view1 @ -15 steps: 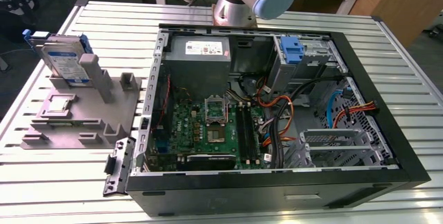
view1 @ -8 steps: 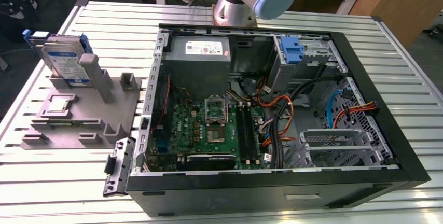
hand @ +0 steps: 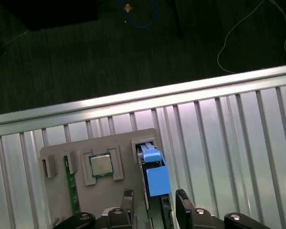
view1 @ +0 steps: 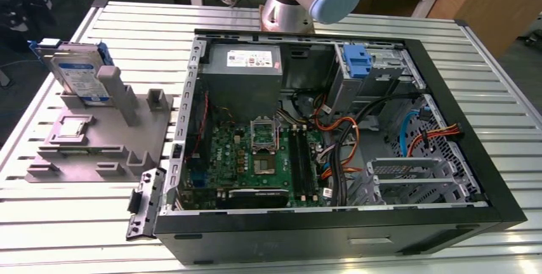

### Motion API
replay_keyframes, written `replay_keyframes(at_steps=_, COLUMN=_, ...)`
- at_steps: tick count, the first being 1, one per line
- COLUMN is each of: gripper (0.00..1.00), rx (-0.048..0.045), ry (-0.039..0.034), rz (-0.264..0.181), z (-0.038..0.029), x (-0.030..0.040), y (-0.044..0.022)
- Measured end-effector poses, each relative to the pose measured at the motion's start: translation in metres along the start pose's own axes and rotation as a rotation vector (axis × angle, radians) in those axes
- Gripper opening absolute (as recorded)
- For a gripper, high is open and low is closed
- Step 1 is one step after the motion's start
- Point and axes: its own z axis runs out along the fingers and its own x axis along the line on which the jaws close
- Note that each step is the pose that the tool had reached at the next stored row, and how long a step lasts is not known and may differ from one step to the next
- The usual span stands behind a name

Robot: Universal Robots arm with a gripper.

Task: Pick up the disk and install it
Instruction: 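Pick up the disk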

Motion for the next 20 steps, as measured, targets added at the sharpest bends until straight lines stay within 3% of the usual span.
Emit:
replay_keyframes(at_steps=4, gripper=0.47, rx=-0.004, ry=-0.007, rz=-0.053, z=0.005, x=0.0004, y=0.0004)
replay_keyframes(at_steps=15, gripper=0.48, rx=-0.0054, ry=-0.0107, rz=-0.075, z=0.0245, x=0.0022, y=0.0054)
replay_keyframes(at_steps=16, gripper=0.48, rx=-0.0052, ry=-0.0109, rz=-0.078, z=0.0254, x=0.002, y=0.0056)
replay_keyframes(at_steps=17, gripper=0.55, rx=-0.0055, ry=-0.0108, rz=-0.083, z=0.026, x=0.0016, y=0.0057)
replay_keyframes(at_steps=20, gripper=0.55, rx=-0.0067, ry=-0.0108, rz=-0.111, z=0.0285, x=0.0015, y=0.0056)
